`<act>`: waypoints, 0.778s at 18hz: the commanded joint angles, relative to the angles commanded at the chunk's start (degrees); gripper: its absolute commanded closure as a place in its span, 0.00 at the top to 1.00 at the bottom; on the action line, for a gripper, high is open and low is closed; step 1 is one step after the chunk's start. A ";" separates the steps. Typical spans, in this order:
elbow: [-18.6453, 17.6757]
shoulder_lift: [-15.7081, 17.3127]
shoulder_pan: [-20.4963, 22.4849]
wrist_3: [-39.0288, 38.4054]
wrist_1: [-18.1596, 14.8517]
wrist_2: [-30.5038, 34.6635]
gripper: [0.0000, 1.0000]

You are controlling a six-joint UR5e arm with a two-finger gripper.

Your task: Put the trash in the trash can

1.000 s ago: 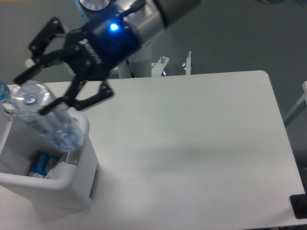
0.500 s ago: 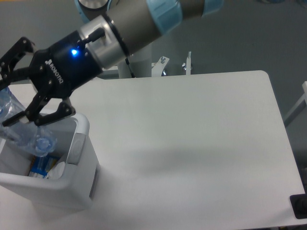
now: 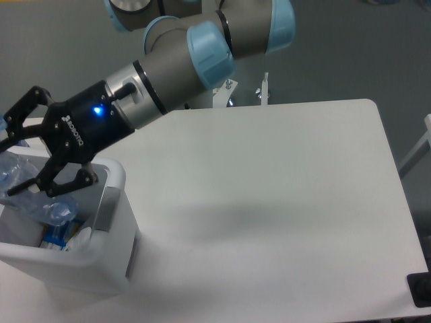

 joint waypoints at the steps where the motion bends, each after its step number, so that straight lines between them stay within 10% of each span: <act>1: 0.00 -0.53 0.00 0.27 0.00 0.00 0.74; 8: 0.35 -0.80 0.70 -0.52 -0.35 0.09 1.00; 14: 1.23 -0.01 10.09 -0.87 -0.35 0.09 1.00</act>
